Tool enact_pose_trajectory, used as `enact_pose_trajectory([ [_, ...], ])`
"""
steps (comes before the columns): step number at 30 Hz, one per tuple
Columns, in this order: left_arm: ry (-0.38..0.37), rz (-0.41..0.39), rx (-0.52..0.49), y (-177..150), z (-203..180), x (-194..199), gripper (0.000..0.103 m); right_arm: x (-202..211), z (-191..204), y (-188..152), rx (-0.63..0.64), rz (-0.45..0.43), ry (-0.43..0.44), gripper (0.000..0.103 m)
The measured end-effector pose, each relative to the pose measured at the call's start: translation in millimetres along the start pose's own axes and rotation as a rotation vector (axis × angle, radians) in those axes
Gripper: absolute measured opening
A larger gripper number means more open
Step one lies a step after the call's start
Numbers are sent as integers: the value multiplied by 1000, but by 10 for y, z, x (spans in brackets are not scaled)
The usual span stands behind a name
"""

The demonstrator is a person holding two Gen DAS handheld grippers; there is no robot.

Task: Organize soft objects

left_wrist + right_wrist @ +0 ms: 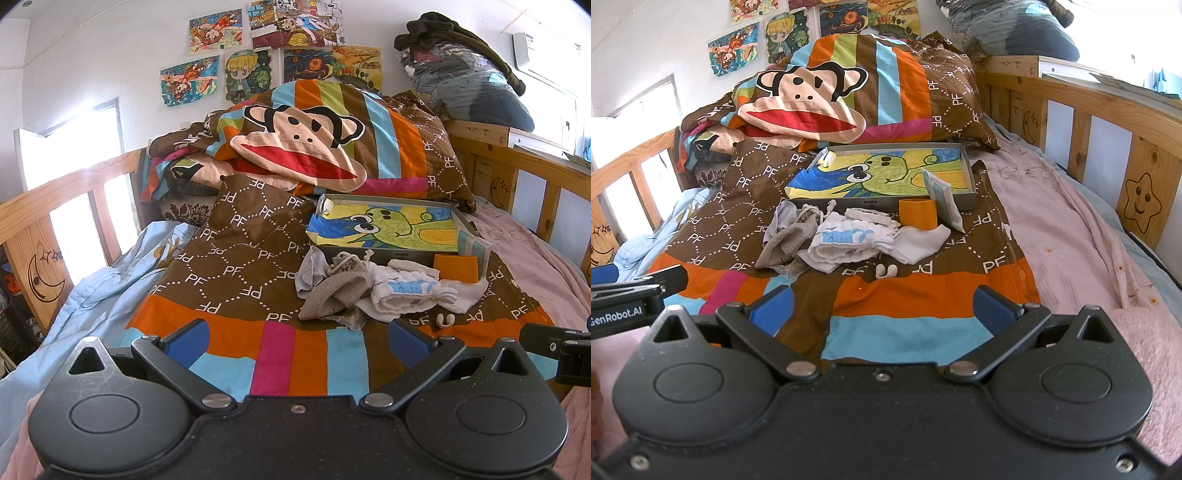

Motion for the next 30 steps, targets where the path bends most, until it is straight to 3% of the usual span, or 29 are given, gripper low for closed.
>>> enact_pose_trajectory([
  [30, -3, 15, 9, -9, 0, -10, 102, -25, 15, -9, 6, 26, -34, 103],
])
Point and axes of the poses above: each gripper's, at about its wrist camera, not at the fingertips, and x roughly against the way its jaws point, z to its left, y to its top, the point moved 10 cm from there along -x, roughly the way its jaws point, and after that the axes turned 3 degrees about x, right-handed, at the moved point
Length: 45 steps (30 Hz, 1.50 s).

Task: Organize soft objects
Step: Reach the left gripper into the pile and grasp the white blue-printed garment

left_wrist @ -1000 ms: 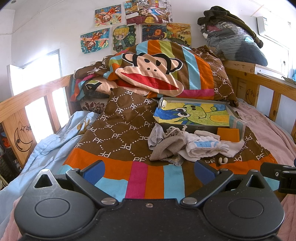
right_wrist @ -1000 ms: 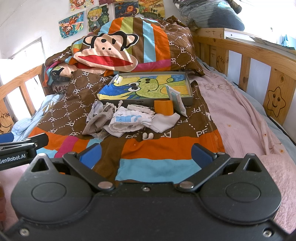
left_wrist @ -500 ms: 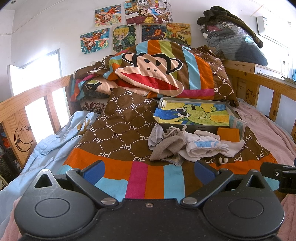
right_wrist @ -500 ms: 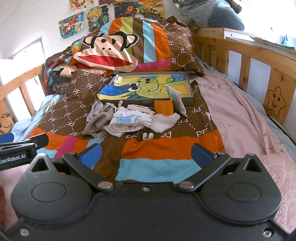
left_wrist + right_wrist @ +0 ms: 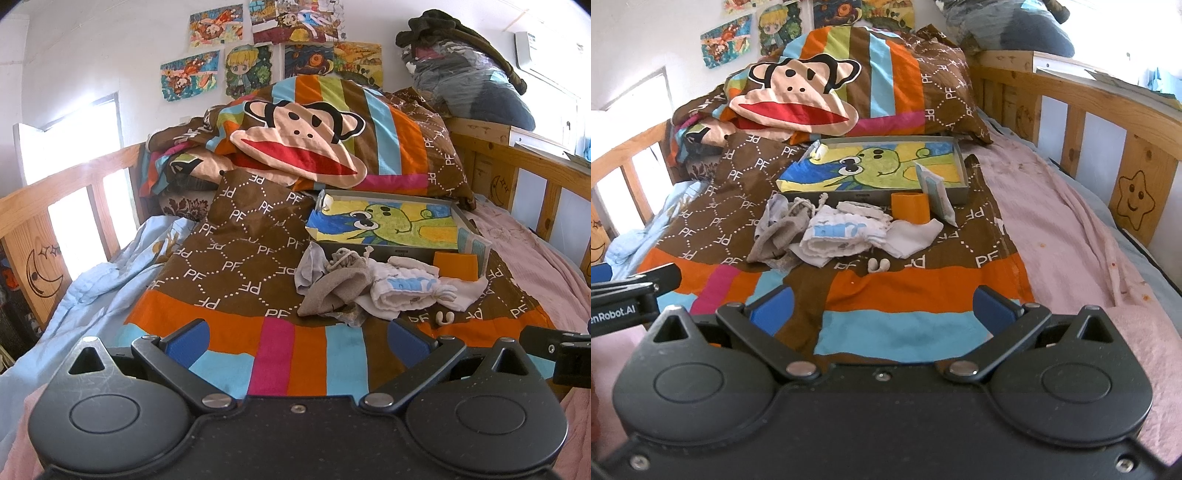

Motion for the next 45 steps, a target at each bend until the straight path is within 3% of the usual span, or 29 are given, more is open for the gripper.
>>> enact_pose_trajectory([
  [7, -24, 32, 23, 46, 6, -172, 102, -36, -35, 120, -33, -24, 32, 103],
  [11, -57, 60, 9, 76, -16, -352, 102, -131, -39, 294, -38, -86, 93, 103],
  [16, -108, 57, -8, 191, -96, -553, 101, -292, 38, 523, 132, -118, 92, 103],
  [19, -152, 45, -18, 298, -176, -685, 101, -456, 12, 639, 228, -119, 45, 103],
  [22, -218, 41, -19, 410, -270, -833, 101, -630, -22, 695, 279, -85, 20, 103],
  [25, -281, 48, -21, 476, -388, -995, 100, -738, -50, 657, 233, -49, 41, 103],
  [32, -419, 116, -15, 468, -715, -1426, 90, -1081, -30, 297, 173, 98, 77, 102],
  [37, -495, 229, 6, 308, -906, -1738, 79, -1290, 38, 151, 161, 179, 118, 85],
  [45, -489, 368, 132, 84, -952, -2182, 71, -1623, 99, -22, 88, 273, 191, 66],
])
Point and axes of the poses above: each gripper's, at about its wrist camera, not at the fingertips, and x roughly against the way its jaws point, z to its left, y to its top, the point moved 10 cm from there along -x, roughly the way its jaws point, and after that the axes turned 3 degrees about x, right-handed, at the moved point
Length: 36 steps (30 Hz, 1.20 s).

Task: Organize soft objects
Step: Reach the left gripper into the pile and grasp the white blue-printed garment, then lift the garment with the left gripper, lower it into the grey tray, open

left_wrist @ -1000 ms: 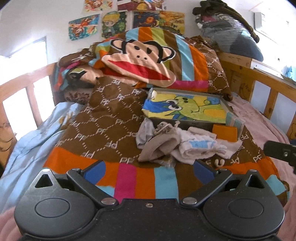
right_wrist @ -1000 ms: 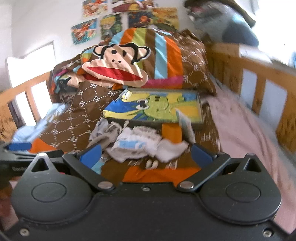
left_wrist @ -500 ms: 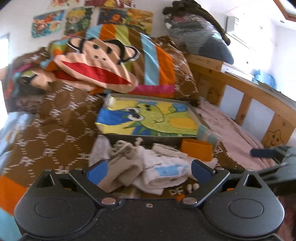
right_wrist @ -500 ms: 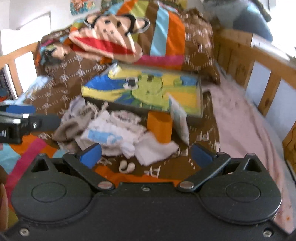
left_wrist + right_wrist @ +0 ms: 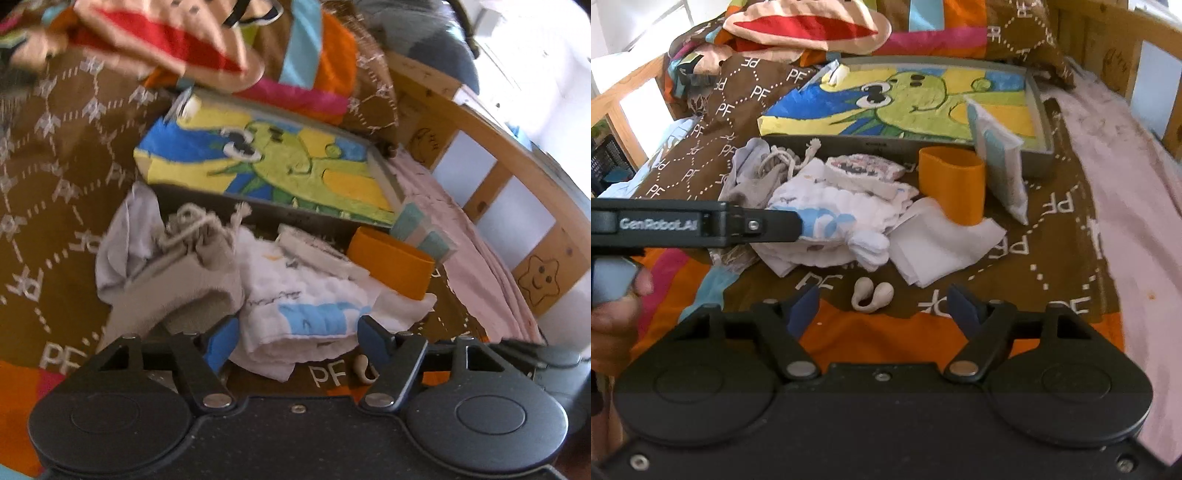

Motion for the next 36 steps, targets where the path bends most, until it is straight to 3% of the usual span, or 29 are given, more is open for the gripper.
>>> enact_pose_trajectory([
  [5, -11, 21, 55, -7, 20, -141, 66, -200, 23, -15, 6, 24, 25, 53],
  [11, -23, 28, 110, 12, 7, -204, 46, -335, 6, 19, -10, 34, 35, 42],
  [18, -31, 27, 160, 26, 33, -329, 45, -359, -39, 14, -25, 35, 33, 38],
  [20, -29, 22, 175, 40, 53, -341, 34, -363, -39, 12, -26, 33, 29, 33],
  [22, -16, 14, 162, 51, 59, -324, 17, -372, -46, 13, -28, 33, 26, 30],
  [24, -18, 5, 146, 60, 35, -292, 13, -383, -43, 11, -22, 35, 24, 30],
  [33, -15, -26, 77, 2, -103, -96, 10, -478, 41, -2, 38, 52, -1, 30],
  [36, -2, -39, 46, -21, -132, -16, 10, -495, 81, -17, 64, 57, -9, 21],
])
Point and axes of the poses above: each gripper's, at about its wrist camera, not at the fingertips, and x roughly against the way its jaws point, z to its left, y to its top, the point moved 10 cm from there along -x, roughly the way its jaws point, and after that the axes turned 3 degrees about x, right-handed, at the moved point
